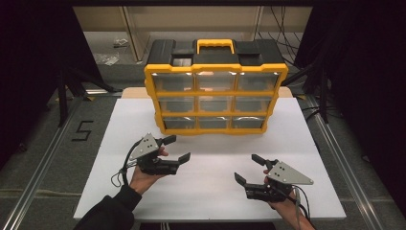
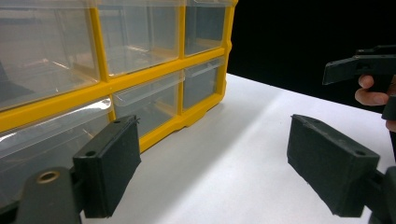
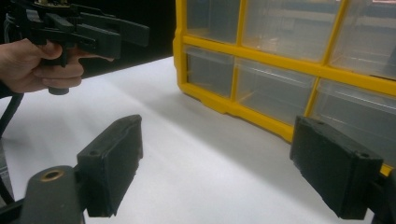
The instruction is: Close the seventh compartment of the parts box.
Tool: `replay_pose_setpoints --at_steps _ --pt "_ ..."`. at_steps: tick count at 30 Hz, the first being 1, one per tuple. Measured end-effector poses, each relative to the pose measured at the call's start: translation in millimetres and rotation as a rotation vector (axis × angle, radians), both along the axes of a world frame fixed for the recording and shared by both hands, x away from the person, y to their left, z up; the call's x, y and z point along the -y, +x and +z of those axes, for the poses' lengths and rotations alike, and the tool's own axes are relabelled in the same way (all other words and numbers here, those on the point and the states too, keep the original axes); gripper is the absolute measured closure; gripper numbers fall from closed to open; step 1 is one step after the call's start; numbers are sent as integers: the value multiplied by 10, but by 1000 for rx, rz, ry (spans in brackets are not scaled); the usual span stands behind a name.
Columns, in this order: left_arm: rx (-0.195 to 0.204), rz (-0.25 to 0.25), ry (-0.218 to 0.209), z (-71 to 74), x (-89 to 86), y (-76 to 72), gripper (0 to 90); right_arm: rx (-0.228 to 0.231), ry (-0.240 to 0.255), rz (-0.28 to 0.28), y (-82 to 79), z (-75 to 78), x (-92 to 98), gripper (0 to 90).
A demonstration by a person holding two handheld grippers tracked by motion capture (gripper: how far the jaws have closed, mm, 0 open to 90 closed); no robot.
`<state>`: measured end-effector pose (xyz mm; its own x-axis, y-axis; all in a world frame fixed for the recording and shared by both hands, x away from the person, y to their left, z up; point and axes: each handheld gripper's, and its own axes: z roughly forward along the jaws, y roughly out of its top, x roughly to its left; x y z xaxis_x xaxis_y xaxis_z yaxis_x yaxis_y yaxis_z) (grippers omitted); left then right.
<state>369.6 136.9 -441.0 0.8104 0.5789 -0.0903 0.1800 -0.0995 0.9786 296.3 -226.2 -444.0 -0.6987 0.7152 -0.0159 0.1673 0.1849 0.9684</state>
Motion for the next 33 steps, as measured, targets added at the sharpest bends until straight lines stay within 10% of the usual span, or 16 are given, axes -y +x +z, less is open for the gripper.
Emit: replay_pose_setpoints --at_steps 33 --pt "4 -6 -16 -8 -49 -206 166 -3 -1 0 -6 -2 8 180"
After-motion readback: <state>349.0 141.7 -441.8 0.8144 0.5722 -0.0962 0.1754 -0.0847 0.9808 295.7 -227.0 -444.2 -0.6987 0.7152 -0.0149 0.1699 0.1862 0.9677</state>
